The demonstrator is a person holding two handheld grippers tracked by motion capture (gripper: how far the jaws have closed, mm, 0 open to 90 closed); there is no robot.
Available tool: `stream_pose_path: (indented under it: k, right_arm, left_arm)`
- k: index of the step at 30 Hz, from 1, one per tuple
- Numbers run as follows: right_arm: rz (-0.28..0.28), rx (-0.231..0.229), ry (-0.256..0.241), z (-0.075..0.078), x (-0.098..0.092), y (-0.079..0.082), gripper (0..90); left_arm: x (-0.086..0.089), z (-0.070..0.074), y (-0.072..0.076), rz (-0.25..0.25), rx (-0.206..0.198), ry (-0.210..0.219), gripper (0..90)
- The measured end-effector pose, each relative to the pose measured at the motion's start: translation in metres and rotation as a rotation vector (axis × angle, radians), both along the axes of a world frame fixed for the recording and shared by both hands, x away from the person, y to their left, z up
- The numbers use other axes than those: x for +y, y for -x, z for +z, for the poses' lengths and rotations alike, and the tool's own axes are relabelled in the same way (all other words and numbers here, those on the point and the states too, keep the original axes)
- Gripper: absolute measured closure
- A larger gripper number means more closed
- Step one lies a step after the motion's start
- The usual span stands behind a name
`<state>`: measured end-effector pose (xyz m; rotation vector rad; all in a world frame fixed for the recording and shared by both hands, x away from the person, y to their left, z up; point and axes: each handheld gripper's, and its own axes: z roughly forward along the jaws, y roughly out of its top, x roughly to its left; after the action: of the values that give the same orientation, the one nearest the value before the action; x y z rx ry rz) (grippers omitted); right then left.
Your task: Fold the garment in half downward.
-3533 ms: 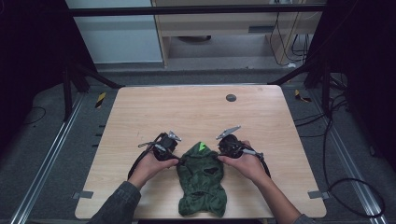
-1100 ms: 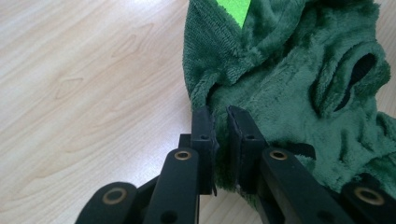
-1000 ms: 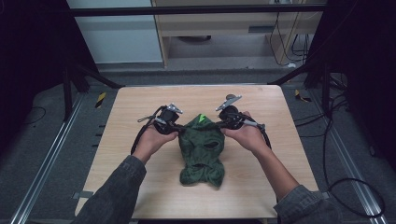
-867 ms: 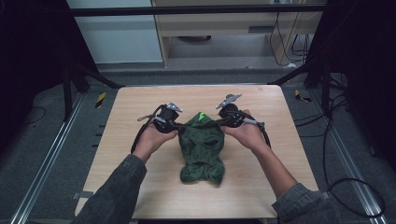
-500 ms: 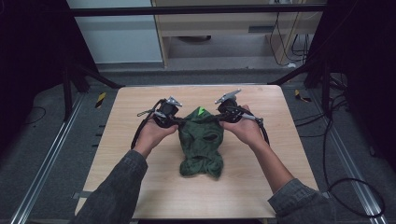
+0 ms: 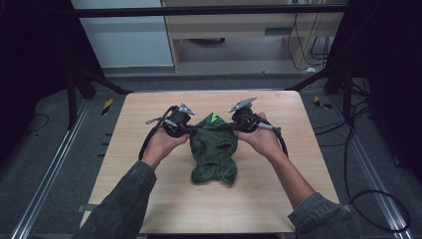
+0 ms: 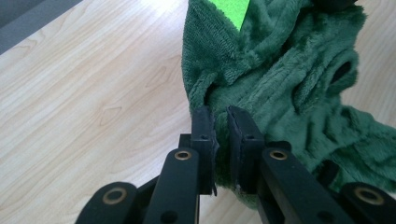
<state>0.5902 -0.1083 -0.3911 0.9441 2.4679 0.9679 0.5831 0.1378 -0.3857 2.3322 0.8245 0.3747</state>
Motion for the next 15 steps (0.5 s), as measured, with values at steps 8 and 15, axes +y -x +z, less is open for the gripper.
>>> stream_pose_path:
  k: [8, 15]
  right_arm:
    - [0.034, -0.015, -0.010, -0.003, 0.000, 0.019, 84.5]
    - [0.050, -0.018, -0.012, -0.004, -0.001, 0.031, 84.3]
  left_arm:
    - [0.005, -0.004, 0.014, -0.013, -0.002, 0.007, 81.4]
    - [0.005, -0.004, 0.027, -0.032, -0.014, 0.008, 81.0]
